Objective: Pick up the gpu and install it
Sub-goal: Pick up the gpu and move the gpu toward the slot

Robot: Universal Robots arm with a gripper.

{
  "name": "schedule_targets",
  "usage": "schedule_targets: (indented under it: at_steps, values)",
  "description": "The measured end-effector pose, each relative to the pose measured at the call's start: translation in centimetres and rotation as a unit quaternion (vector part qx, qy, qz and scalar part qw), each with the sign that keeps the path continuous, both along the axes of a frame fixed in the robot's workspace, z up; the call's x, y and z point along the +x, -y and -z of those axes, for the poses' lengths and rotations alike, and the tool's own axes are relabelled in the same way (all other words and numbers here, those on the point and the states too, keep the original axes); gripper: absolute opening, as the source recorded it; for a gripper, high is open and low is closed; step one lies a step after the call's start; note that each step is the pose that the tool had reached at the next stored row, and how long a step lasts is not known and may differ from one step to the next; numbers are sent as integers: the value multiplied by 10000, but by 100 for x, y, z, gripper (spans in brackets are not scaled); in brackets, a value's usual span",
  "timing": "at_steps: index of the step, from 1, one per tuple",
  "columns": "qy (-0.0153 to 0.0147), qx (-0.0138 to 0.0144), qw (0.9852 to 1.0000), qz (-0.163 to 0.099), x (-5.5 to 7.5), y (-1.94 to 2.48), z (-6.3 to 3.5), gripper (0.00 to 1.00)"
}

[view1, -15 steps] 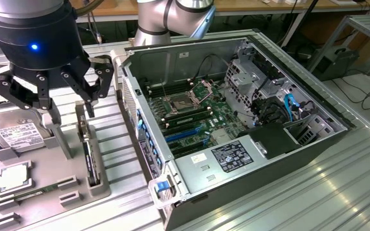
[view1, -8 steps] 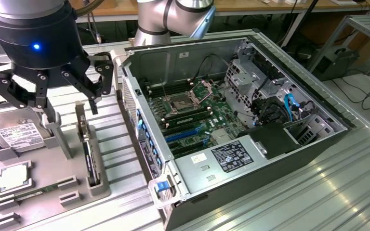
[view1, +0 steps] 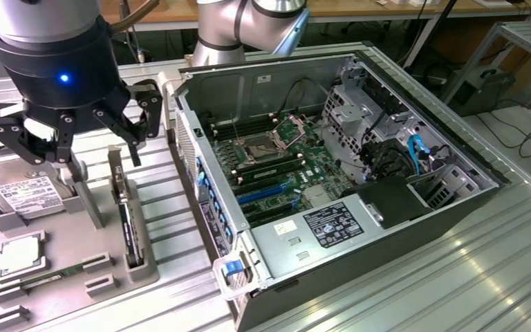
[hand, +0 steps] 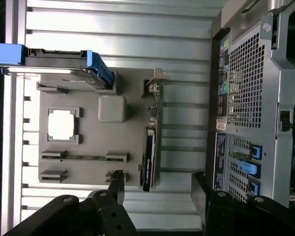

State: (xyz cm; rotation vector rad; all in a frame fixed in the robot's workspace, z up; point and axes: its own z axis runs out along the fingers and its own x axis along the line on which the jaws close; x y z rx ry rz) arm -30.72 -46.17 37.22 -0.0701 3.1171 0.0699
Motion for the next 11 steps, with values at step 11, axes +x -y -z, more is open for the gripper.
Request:
schedule_targets:
  at_steps: [11]
  values:
    - [0,-2,10000,0,1,-3,169,66]
